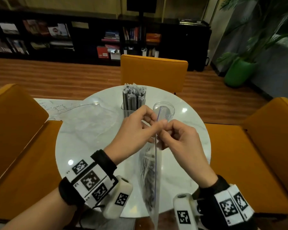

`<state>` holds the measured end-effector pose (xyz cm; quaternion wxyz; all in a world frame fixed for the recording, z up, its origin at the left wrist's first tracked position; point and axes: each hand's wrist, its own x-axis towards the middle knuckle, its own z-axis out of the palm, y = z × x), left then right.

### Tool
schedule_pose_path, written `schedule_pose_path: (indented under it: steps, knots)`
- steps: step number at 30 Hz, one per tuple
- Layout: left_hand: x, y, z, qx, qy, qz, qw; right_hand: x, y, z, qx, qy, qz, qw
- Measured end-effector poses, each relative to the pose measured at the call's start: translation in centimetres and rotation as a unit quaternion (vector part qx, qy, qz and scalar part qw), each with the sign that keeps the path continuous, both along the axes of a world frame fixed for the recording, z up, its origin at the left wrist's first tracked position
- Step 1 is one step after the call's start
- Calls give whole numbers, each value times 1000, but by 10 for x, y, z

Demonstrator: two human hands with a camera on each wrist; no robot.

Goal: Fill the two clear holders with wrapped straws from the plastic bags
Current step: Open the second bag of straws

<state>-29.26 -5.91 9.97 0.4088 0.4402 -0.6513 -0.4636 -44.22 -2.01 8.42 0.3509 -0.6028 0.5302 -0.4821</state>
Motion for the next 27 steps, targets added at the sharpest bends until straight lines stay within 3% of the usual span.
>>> schedule_pose_path:
  steps: [6,12,15,18,20,22,25,27]
  knots:
    - [9,-2,5,19,37,4,999,3,-8,6,28,11,-12,999]
    - [15,-6,14,50,43,-23,998,9,-15,24,6,103,-4,995]
    - [15,-6,11,-101,-67,13,993,16,-19,25,14,92,-23,995]
    - [12,-10,3,-264,-220,48,938,24,-21,19,-49,194,-82,976]
    - [16,-16,2,-272,-247,51,929,23,-24,15,-69,227,-111,965]
    - [19,-18,4,-267,-238,12,934,19,-26,14,-36,205,-114,971]
    - [19,-17,4,-293,-236,-42,926,21,-27,12,55,167,-64,982]
    - [15,-16,-1,-274,-258,-18,926,23,-30,9,48,179,-52,981]
